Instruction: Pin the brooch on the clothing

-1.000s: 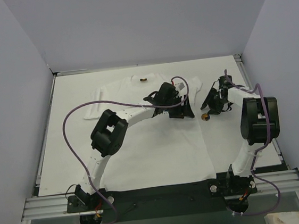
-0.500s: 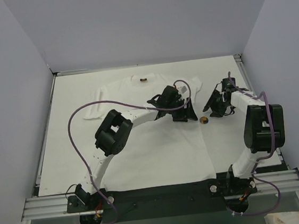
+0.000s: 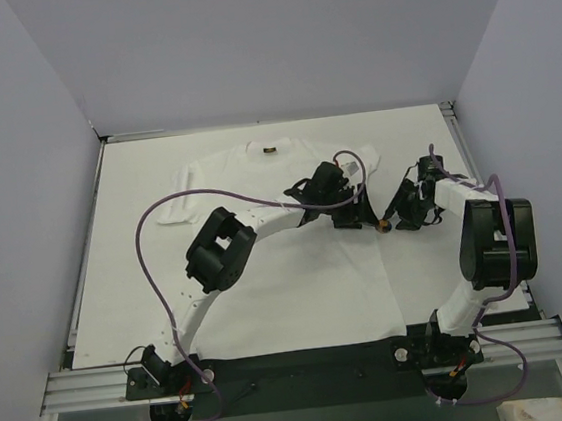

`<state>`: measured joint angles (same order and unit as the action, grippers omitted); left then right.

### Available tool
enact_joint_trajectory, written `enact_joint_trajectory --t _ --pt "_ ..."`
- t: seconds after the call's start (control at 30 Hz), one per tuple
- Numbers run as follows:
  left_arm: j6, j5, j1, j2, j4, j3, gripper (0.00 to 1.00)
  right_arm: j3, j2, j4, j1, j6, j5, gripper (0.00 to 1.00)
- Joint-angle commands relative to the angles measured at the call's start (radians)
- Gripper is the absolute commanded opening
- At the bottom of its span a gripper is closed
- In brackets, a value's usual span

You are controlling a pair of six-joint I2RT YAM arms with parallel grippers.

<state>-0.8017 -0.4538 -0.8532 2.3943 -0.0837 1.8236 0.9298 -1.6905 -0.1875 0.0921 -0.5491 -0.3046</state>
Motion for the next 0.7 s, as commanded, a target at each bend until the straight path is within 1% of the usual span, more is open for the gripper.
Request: enact_joint_trajectory --t 0.0,0.17,0.27,0.4,0.43,0.47,0.6,0.67 --pt "-0.014 0.013 -0.006 0.045 0.053 0.085 0.72 -0.013 -0.029 0.02 0.003 -0.008 -0.022 0.43" --pt "-0.022 0.023 -0.017 0.106 0.029 0.152 0.7 -0.032 -0.046 0.036 0.003 -0.011 -0.044 0.42" --pt "-0.037 0.026 -0.02 0.123 0.038 0.149 0.67 -0.06 -0.04 0.052 0.003 -0.014 -0.067 0.41" --pt "-0.045 0.03 -0.024 0.134 0.039 0.144 0.6 -0.095 -0.04 0.08 0.008 -0.028 -0.116 0.39" --pt "-0.045 0.029 -0.024 0.138 0.038 0.143 0.56 -0.101 -0.038 0.088 0.011 -0.029 -0.132 0.36" --pt "-0.045 0.027 -0.023 0.141 0.033 0.143 0.53 -0.109 -0.037 0.101 0.014 -0.035 -0.151 0.36" --pt "-0.045 0.027 -0.023 0.151 0.027 0.143 0.5 -0.143 -0.028 0.118 0.02 -0.054 -0.189 0.35" --pt "-0.045 0.027 -0.023 0.152 0.022 0.143 0.46 -0.149 -0.024 0.129 0.023 -0.058 -0.203 0.35"
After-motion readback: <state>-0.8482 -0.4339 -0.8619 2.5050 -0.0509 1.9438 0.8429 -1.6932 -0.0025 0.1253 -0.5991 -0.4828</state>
